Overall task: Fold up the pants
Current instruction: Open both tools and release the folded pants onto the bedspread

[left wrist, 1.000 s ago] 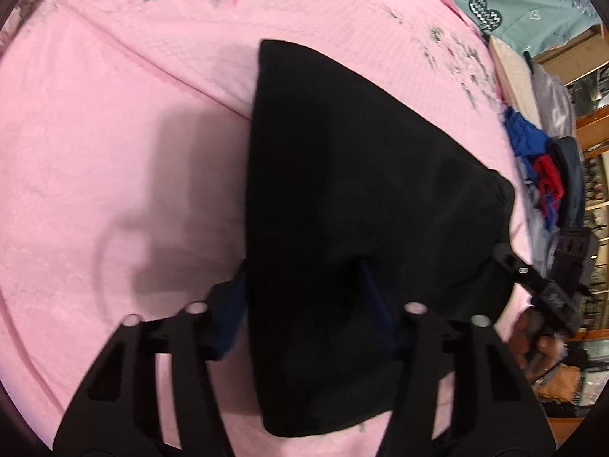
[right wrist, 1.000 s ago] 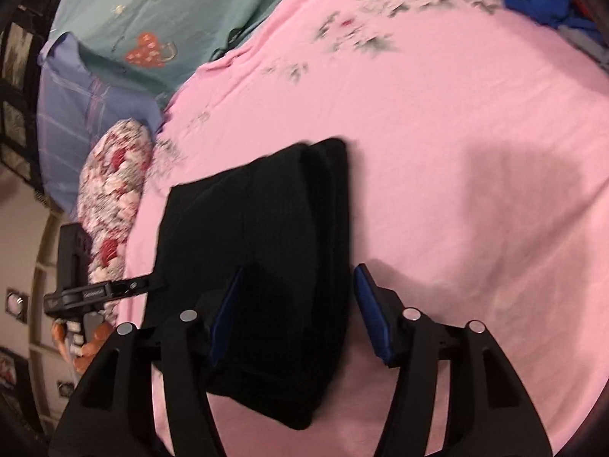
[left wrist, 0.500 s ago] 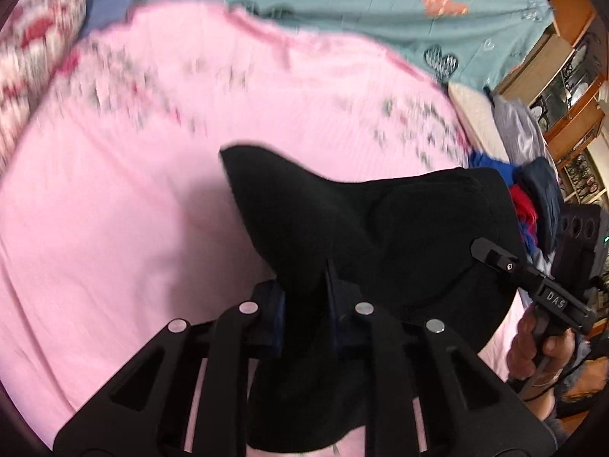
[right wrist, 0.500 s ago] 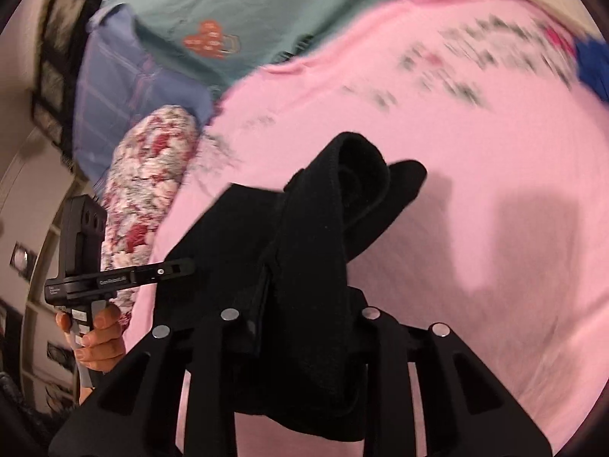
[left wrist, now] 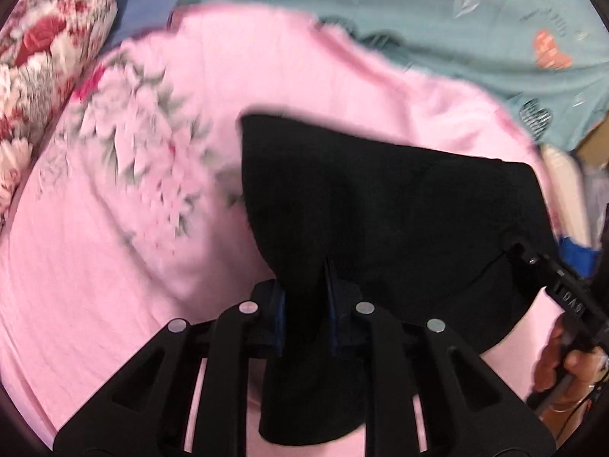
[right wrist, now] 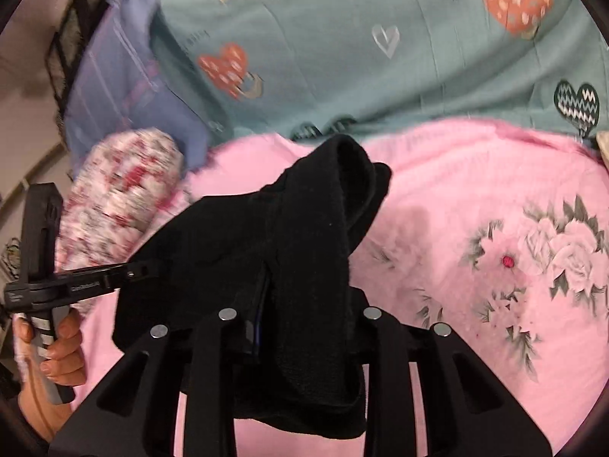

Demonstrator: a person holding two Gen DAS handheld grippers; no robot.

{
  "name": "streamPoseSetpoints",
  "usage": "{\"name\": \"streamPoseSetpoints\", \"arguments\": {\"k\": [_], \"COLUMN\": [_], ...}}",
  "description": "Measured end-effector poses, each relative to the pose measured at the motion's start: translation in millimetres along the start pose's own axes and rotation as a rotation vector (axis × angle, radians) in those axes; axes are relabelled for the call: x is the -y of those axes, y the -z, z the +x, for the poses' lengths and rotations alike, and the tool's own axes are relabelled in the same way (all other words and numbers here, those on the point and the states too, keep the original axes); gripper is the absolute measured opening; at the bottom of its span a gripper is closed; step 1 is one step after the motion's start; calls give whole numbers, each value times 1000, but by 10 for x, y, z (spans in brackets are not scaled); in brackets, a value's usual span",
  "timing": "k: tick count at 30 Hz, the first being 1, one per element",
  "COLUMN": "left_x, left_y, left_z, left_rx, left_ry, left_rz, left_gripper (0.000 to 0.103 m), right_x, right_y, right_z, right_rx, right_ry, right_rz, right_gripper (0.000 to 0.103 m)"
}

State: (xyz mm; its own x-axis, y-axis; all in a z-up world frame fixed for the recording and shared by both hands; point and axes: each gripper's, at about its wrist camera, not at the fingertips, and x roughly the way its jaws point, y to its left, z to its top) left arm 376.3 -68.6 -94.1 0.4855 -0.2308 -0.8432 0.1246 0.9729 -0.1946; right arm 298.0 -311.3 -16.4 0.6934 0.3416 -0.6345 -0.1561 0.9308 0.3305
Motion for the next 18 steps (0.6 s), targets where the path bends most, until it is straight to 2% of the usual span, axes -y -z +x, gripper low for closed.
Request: {"name": "streamPoseSetpoints", "arguments": {"k": [1, 2, 3, 4, 5, 7, 8, 11, 12, 13, 16, 18], "left_x": [-22, -45, -59, -69, -80, -85, -90, 12, 43, 76, 163, 209], "left_y": [38, 52, 65, 70, 79, 102, 121, 258, 342, 398, 611, 768], "left_z": [5, 4, -9, -19, -32, -108, -159, -424, -498, -590, -906, -1109], "left_rx": [39, 51, 63, 73, 76, 64, 63, 99, 111, 123, 178, 211], "left_ry": [-1, -21, -74, -112, -128, -133, -139, -190, -197, -205, -221, -241], "left_rz": [-1, -1, -5, -8, -4, -24, -31, -17, -12, -11, -6, 8], "left_gripper": [32, 39, 61, 75, 75, 74, 74, 76, 84, 90, 96, 98], "right_x": [109, 184, 272, 347, 410, 407, 380, 208, 146, 79, -101, -270], "right_y": [44, 91, 149, 200, 241, 244, 221, 141, 134, 133, 252, 356], "right_z": [242, 386, 515, 578, 550, 511, 462, 132, -4, -157, -526, -691], "right_rx": [-63, -113, -161, -179, -142, -158, -162, -87, -63, -50, -18, 4], "right_ry": [35, 68, 110, 136, 127, 148, 177, 321, 367, 379, 338, 358], "right_rz": [19, 38, 64, 89, 112, 108, 100, 65, 62, 70, 88, 52], "right_gripper": [30, 37, 53, 60, 63, 64, 64, 66, 69, 70, 75, 75]}}
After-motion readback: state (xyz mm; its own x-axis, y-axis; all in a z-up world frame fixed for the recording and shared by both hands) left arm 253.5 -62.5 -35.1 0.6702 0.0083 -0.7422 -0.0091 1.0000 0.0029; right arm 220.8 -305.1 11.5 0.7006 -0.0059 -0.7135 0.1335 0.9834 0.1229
